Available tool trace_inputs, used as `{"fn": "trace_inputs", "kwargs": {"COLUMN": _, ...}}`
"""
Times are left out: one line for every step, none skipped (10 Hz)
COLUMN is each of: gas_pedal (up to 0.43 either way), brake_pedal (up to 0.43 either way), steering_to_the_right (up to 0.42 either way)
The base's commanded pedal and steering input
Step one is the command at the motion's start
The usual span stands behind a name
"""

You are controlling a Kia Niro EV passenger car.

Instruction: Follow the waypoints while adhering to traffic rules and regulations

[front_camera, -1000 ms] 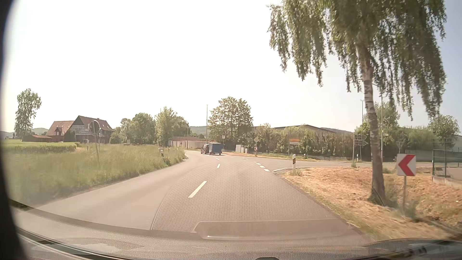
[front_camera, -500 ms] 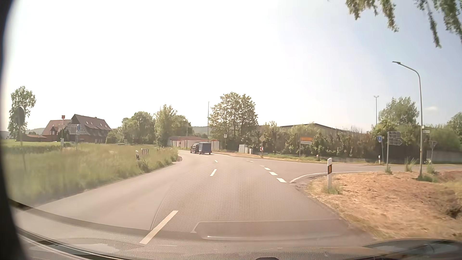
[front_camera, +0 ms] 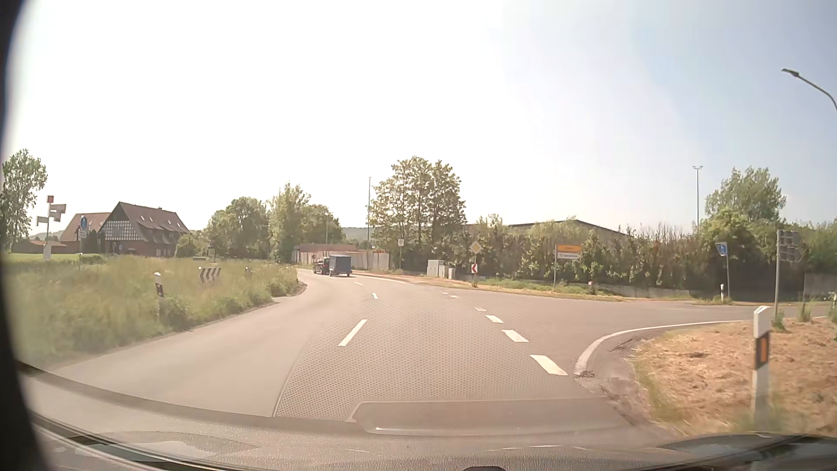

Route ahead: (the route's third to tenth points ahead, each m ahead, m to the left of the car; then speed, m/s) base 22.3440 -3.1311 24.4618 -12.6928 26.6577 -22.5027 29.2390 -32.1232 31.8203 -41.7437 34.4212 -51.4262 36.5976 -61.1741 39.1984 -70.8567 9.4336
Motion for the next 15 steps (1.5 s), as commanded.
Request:
{"fn": "trace_inputs", "kwargs": {"gas_pedal": 0.0, "brake_pedal": 0.293, "steering_to_the_right": 0.061}}
{"fn": "trace_inputs", "kwargs": {"gas_pedal": 0.0, "brake_pedal": 0.287, "steering_to_the_right": 0.085}}
{"fn": "trace_inputs", "kwargs": {"gas_pedal": 0.0, "brake_pedal": 0.287, "steering_to_the_right": 0.11}}
{"fn": "trace_inputs", "kwargs": {"gas_pedal": 0.0, "brake_pedal": 0.28, "steering_to_the_right": 0.134}}
{"fn": "trace_inputs", "kwargs": {"gas_pedal": 0.0, "brake_pedal": 0.274, "steering_to_the_right": 0.152}}
{"fn": "trace_inputs", "kwargs": {"gas_pedal": 0.0, "brake_pedal": 0.232, "steering_to_the_right": 0.178}}
{"fn": "trace_inputs", "kwargs": {"gas_pedal": 0.0, "brake_pedal": 0.073, "steering_to_the_right": 0.201}}
{"fn": "trace_inputs", "kwargs": {"gas_pedal": 0.0, "brake_pedal": 0.0, "steering_to_the_right": 0.223}}
{"fn": "trace_inputs", "kwargs": {"gas_pedal": 0.0, "brake_pedal": 0.0, "steering_to_the_right": 0.251}}
{"fn": "trace_inputs", "kwargs": {"gas_pedal": 0.0, "brake_pedal": 0.0, "steering_to_the_right": 0.279}}
{"fn": "trace_inputs", "kwargs": {"gas_pedal": 0.087, "brake_pedal": 0.0, "steering_to_the_right": 0.294}}
{"fn": "trace_inputs", "kwargs": {"gas_pedal": 0.22, "brake_pedal": 0.0, "steering_to_the_right": 0.308}}
{"fn": "trace_inputs", "kwargs": {"gas_pedal": 0.22, "brake_pedal": 0.0, "steering_to_the_right": 0.313}}
{"fn": "trace_inputs", "kwargs": {"gas_pedal": 0.228, "brake_pedal": 0.0, "steering_to_the_right": 0.314}}
{"fn": "trace_inputs", "kwargs": {"gas_pedal": 0.248, "brake_pedal": 0.0, "steering_to_the_right": 0.313}}
